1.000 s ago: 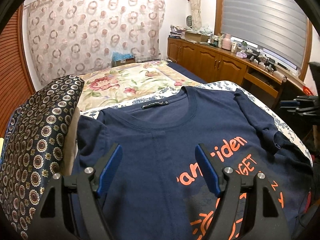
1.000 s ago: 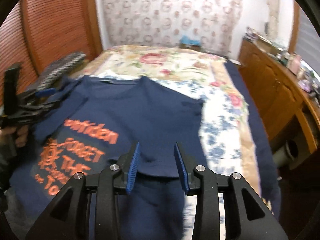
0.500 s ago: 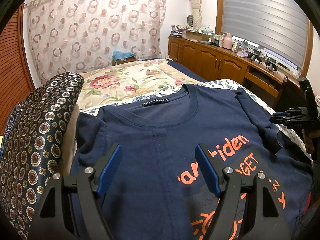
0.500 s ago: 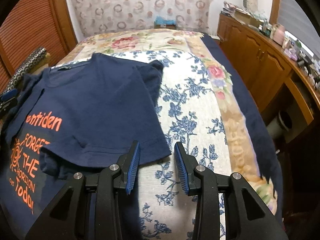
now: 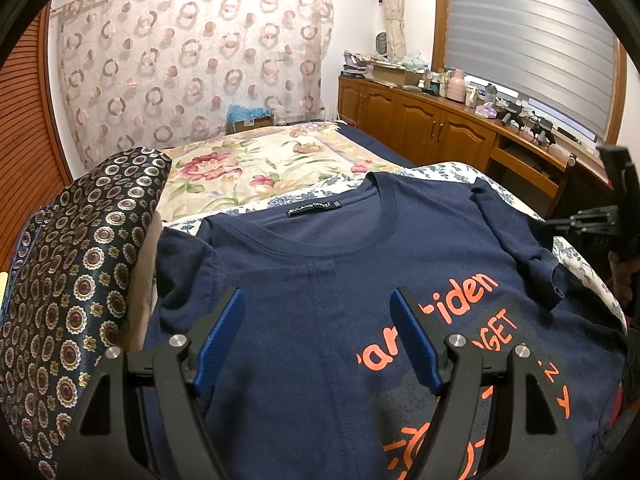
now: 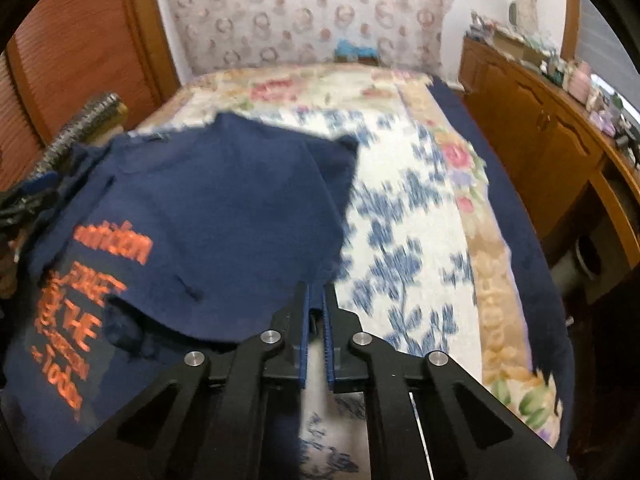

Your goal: Fold small clothes

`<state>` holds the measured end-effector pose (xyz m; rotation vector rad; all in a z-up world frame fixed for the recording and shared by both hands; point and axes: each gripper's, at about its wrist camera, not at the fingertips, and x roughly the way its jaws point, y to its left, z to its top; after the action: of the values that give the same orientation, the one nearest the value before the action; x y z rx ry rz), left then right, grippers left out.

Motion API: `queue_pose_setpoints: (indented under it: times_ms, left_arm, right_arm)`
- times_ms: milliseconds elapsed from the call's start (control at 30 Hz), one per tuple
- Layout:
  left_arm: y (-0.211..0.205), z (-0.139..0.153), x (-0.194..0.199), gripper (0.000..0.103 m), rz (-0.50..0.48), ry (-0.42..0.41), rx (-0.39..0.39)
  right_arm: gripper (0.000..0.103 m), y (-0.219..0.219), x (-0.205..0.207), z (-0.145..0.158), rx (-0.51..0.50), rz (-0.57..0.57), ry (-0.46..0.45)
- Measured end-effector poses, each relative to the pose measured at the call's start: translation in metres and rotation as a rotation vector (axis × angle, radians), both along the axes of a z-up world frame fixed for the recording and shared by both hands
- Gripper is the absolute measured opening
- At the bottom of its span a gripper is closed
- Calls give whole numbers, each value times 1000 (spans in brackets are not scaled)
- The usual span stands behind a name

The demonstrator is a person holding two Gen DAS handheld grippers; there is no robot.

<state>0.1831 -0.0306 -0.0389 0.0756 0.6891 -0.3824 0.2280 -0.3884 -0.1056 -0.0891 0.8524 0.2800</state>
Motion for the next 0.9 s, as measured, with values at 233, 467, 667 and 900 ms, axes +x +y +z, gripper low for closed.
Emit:
queue_pose_setpoints:
  times_ms: [233,467,667,900]
  left_arm:
    - [6,2,-2,75,16,-12,-10]
    - [14,4,-6,75,35,-30,-24]
    - [16,4,-7,75,39,-30,-27]
    - [16,3,-7,75,37,-30,-23]
  right_arm:
    - [1,45,8,35,44,128,-67]
    - [1,102,33,48,62,270,-64]
    - [1,130,51,41,50,301,-56]
    - [26,118,60,38,18,232,-49]
